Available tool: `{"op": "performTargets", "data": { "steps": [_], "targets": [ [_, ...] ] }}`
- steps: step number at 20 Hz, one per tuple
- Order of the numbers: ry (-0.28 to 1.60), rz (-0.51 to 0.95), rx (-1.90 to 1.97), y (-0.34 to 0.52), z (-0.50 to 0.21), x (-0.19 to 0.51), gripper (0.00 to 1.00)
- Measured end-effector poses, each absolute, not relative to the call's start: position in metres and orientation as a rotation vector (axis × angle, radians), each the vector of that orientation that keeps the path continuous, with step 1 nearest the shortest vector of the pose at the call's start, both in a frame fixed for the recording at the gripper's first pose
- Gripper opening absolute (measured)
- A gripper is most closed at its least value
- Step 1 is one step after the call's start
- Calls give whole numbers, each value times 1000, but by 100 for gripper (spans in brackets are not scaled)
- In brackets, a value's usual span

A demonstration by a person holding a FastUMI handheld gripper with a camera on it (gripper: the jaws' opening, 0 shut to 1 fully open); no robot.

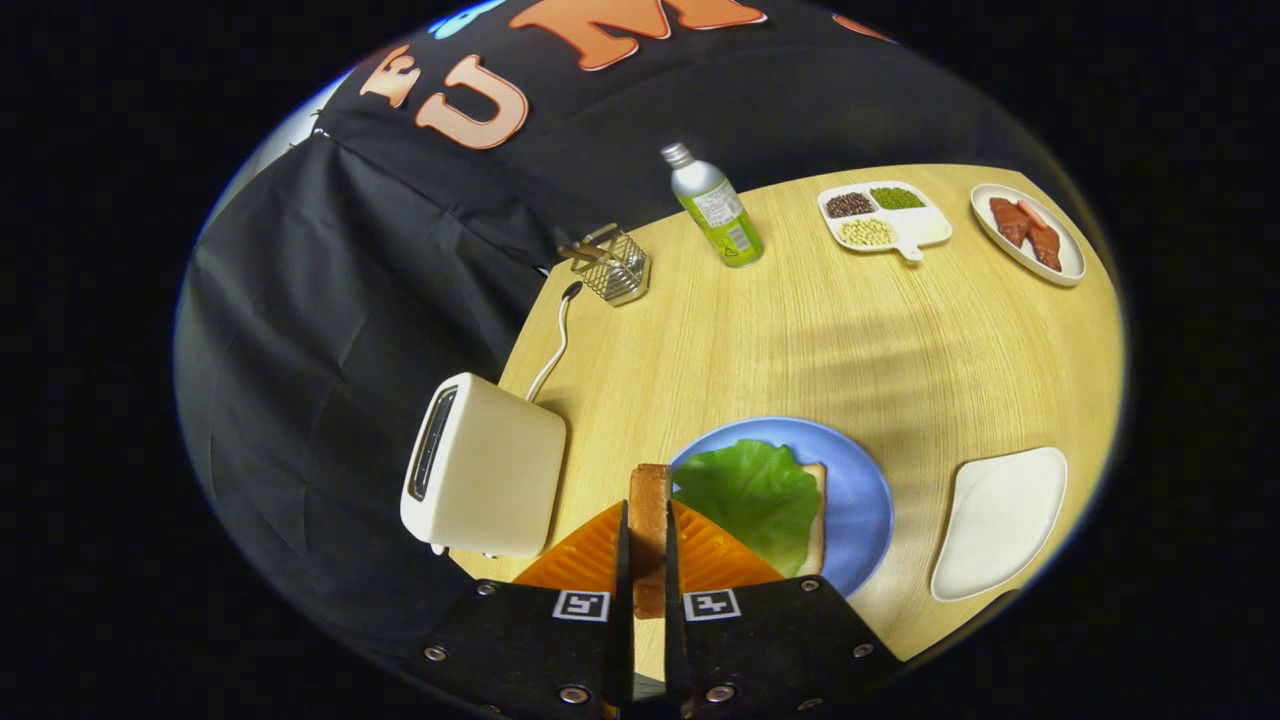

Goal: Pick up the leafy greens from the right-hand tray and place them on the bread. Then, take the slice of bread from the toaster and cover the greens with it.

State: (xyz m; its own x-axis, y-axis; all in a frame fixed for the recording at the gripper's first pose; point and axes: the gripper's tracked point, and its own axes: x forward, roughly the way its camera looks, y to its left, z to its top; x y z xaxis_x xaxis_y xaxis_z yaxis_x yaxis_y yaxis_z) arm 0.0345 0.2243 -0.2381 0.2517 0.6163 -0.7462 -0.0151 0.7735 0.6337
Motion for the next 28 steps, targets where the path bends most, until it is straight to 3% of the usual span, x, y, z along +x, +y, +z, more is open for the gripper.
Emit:
{"op": "performTargets", "data": {
  "steps": [20,24,28],
  "targets": [
    [1276,402,883,175,-322,17,13],
    [1271,369,911,168,-331,18,17],
    [1245,335,884,166,-332,22,30]
  ]
}}
